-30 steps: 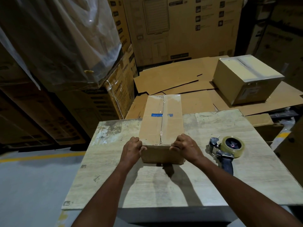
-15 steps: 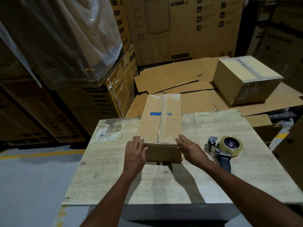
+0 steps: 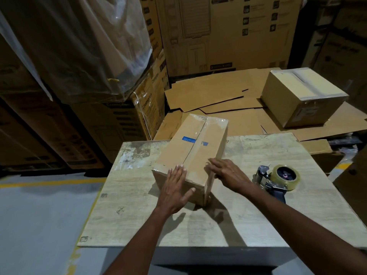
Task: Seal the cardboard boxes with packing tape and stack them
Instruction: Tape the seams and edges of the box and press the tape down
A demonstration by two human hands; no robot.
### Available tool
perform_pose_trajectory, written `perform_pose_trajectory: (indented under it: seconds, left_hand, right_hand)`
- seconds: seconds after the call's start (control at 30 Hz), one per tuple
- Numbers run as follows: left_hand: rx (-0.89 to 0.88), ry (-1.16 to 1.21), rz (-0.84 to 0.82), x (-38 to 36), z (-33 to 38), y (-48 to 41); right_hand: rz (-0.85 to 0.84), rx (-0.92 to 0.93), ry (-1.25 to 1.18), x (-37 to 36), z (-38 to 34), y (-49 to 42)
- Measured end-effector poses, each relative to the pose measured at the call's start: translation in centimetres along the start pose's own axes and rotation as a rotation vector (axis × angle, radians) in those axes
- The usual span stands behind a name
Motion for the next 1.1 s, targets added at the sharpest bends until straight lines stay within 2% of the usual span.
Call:
perform_pose_trajectory:
  seconds: [0.13, 0.3, 0.47, 0.53, 0.63, 0.77, 0.87, 1.1]
  left_hand:
    - [0.006, 0.024, -0.01, -0.6, 1.9, -1.2]
    - [0.015, 0.07, 0.039, -0.7, 2.0, -1.7]
    - [-0.051, 0.045, 0.042, 0.7, -2.6, -0.2]
    - [-0.101, 0.01, 0.016, 1.6, -5.3, 0.6]
    - [-0.163, -0.043, 0.009, 3.5, -8.8, 1.0]
    - [-0.108, -0.083, 0.003, 4.6, -11.5, 1.2]
    - [-0.033, -0.135, 0.006, 4.1, -10.9, 0.7]
    - [0.122, -0.204, 0.004, 1.5, -7.6, -2.2]
  right_hand:
    - [-0.083, -0.036, 0.021, -1.0, 0.5, -0.5]
    - [-0.049, -0.042, 0.04, -1.9, 0.3, 0.0]
    - [-0.062, 0.096, -0.007, -2.0, -2.3, -1.2]
    - [-0.047, 0.086, -0.004, -2.4, -2.3, -1.7]
    - [-0.045, -0.027, 0.02, -2.5, -0.9, -2.1]
    - [-0.094, -0.218, 0.034, -2.3, 2.8, -2.7]
    - [-0.161, -0.363, 0.033, -1.8, 6.5, -4.0]
    - [-0.316, -0.567, -0.034, -3.2, 13.1, -7.4]
Point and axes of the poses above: each hand's wrist, its own y-axis away from the middle knuckle, its own x-axis out of the back of the hand, z = x × y, the point moved 9 cm from there along -y, towards the middle knuckle, and after that the axes turned 7 degrees about z, right-handed, at the moved point
